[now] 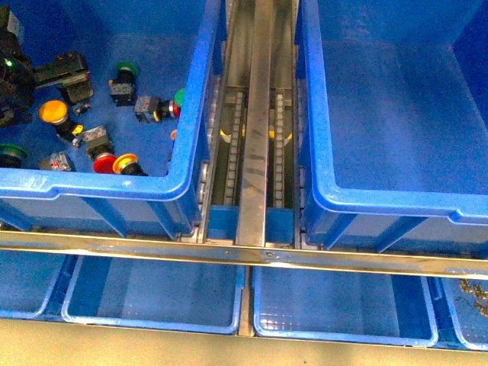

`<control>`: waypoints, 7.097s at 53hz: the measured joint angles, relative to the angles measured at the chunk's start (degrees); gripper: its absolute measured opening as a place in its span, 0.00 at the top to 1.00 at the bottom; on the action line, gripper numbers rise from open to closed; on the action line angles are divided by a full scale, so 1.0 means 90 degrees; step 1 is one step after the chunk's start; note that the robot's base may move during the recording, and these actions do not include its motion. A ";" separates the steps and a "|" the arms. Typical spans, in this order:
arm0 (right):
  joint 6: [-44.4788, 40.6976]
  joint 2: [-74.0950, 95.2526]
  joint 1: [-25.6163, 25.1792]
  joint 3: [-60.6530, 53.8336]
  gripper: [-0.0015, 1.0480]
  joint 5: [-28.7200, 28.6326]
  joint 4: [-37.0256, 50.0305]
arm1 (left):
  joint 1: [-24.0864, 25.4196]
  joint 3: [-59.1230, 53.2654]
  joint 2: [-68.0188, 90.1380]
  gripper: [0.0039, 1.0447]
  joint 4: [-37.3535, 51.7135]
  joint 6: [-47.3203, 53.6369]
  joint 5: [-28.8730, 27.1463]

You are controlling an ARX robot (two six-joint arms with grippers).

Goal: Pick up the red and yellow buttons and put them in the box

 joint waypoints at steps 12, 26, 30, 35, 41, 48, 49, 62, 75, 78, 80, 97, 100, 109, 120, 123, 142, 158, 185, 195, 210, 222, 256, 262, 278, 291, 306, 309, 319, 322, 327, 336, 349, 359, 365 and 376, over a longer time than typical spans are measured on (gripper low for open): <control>0.0000 0.0000 0.0000 0.0000 0.06 -0.0002 0.0000 | 0.0000 0.0129 0.0158 0.07 -0.0039 0.0000 0.0068; 0.0000 0.0000 0.0000 0.0000 0.06 -0.0002 0.0000 | 0.0000 0.0153 0.0199 0.07 -0.0032 -0.0007 0.0141; 0.0000 -0.0002 0.0000 0.0000 0.06 -0.0002 0.0000 | 0.0000 0.0153 0.0202 0.16 -0.0010 -0.0012 0.0158; 0.0000 0.0000 0.0000 0.0000 0.06 -0.0002 0.0000 | 0.0000 0.0155 0.0202 0.31 -0.0010 -0.0012 0.0158; 0.0000 -0.0002 0.0000 0.0000 0.06 -0.0002 0.0000 | 0.0000 0.0155 0.0202 0.47 0.0015 -0.0012 0.0160; 0.0000 -0.0002 0.0000 0.0000 0.06 -0.0002 0.0000 | 0.0000 0.0155 0.0202 0.65 0.0022 -0.0017 0.0160; 0.0000 -0.0002 0.0000 0.0000 0.06 -0.0002 0.0000 | 0.0000 0.0155 0.0202 0.66 0.0022 -0.0017 0.0160; 0.0000 0.0000 0.0000 0.0000 0.06 -0.0002 0.0000 | 0.0005 0.0141 0.0192 0.67 0.0061 -0.0036 0.0197; 0.0000 0.0000 0.0000 0.0000 0.06 -0.0002 0.0000 | 0.0260 -0.0590 -0.0602 0.67 0.0253 -0.0648 0.0840; 0.0000 0.0000 0.0000 0.0000 0.06 -0.0002 0.0000 | 0.0372 -0.0838 -0.0976 0.67 0.0277 -0.0826 0.1010; 0.0000 -0.0002 0.0000 0.0000 0.06 -0.0002 0.0000 | 0.0452 -0.0996 -0.1217 0.67 0.0287 -0.0940 0.1127; 0.0000 0.0000 0.0000 0.0000 0.06 -0.0002 0.0000 | 0.1292 -0.2543 -0.3432 0.68 -0.0083 -0.1802 0.2310; 0.0000 -0.0002 0.0000 0.0000 0.06 -0.0002 0.0000 | 0.1290 -0.2803 -0.3883 0.68 -0.0270 -0.1885 0.2591; 0.0000 -0.0002 0.0000 0.0000 0.06 0.0000 0.0000 | 0.0879 -0.3351 -0.4969 0.68 -0.0522 -0.2263 0.3045; 0.0000 -0.0002 0.0000 0.0000 0.06 -0.0002 0.0000 | -0.0663 -0.3869 -0.5595 0.68 -0.0359 -0.3133 0.3147; 0.0000 -0.0002 0.0000 0.0000 0.06 -0.0002 0.0000 | -0.1039 -0.3915 -0.5591 0.68 -0.0209 -0.3393 0.3106; 0.0000 -0.0002 0.0000 0.0000 0.06 -0.0002 0.0000 | -0.2805 -0.3553 -0.4886 0.68 0.0546 -0.4779 0.2526; 0.0000 0.0000 0.0000 0.0000 0.06 -0.0002 0.0000 | -0.3201 -0.2300 -0.3869 0.68 0.0617 -0.5370 0.2169; -0.0486 0.5508 0.2441 0.1253 0.06 0.0270 0.2584 | -0.3526 -0.1739 -0.3334 0.68 0.0408 -0.5268 0.1982; -0.1639 0.7278 0.2849 0.1865 0.06 -0.0670 0.3723 | -0.3526 -0.1702 -0.3334 0.68 0.0355 -0.5204 0.1872; -0.2902 0.8252 0.2858 0.2446 0.06 -0.1433 0.4335 | -0.3614 -0.1702 -0.3344 0.68 0.0311 -0.5166 0.1812; -0.3271 0.8794 0.3084 0.2992 0.06 -0.1700 0.4668 | -0.3677 -0.1702 -0.3344 0.68 0.0311 -0.5163 0.1766; -0.4131 1.0372 0.2618 0.3633 0.06 -0.2089 0.5110 | -0.3645 -0.1632 -0.3344 0.68 0.0185 -0.5073 0.1724; -0.4262 1.0372 0.2470 0.3521 0.06 -0.2203 0.5107 | -0.3640 -0.1583 -0.3347 0.68 0.0175 -0.5054 0.1756; -0.4337 1.0941 0.2215 0.3628 0.06 -0.2127 0.5569 | -0.3580 -0.1559 -0.3361 0.68 0.0141 -0.5044 0.1751; -0.4342 1.1217 0.2174 0.4233 0.06 -0.1979 0.5620 | -0.3580 -0.1549 -0.3361 0.68 0.0141 -0.5039 0.1727; -0.4357 1.1213 0.2181 0.4328 0.18 -0.2021 0.5360 | -0.3577 -0.1549 -0.3361 0.68 0.0141 -0.5039 0.1676; -0.4350 1.1210 0.2181 0.4328 0.30 -0.2018 0.5360 | -0.3577 -0.1549 -0.3361 0.68 0.0141 -0.5039 0.1676; -0.4262 1.1200 0.2191 0.4328 0.65 -0.2091 0.5362 | -0.3577 -0.1503 -0.3373 0.68 0.0143 -0.5025 0.1656; -0.4223 1.1186 0.2188 0.4328 0.67 -0.2108 0.5360 | -0.3577 -0.1503 -0.3373 0.68 0.0143 -0.4993 0.1659; -0.4163 1.1179 0.2188 0.4325 0.68 -0.2108 0.5360 | -0.3577 -0.1503 -0.3378 0.68 0.0143 -0.4901 0.1639; -0.4099 1.1171 0.2188 0.4301 0.69 -0.2127 0.5362 | -0.3577 -0.1503 -0.3390 0.60 0.0129 -0.4813 0.1525; -0.4107 1.1086 0.2195 0.4209 0.69 -0.2018 0.5377 | -0.3577 -0.1600 -0.3495 0.25 0.0270 -0.4401 0.1290; -0.4107 1.1084 0.2297 0.4044 0.69 -0.1984 0.5394 | -0.3560 -0.1715 -0.3592 0.06 0.0537 -0.4235 0.1107; -0.4107 1.1084 0.2416 0.3944 0.69 -0.1982 0.5413 | -0.3504 -0.1780 -0.3636 0.07 0.0663 -0.4238 0.1030; -0.3993 1.1084 0.2234 0.3859 0.69 -0.1957 0.5413 | -0.3266 -0.2096 -0.3976 0.07 0.0767 -0.4197 0.1137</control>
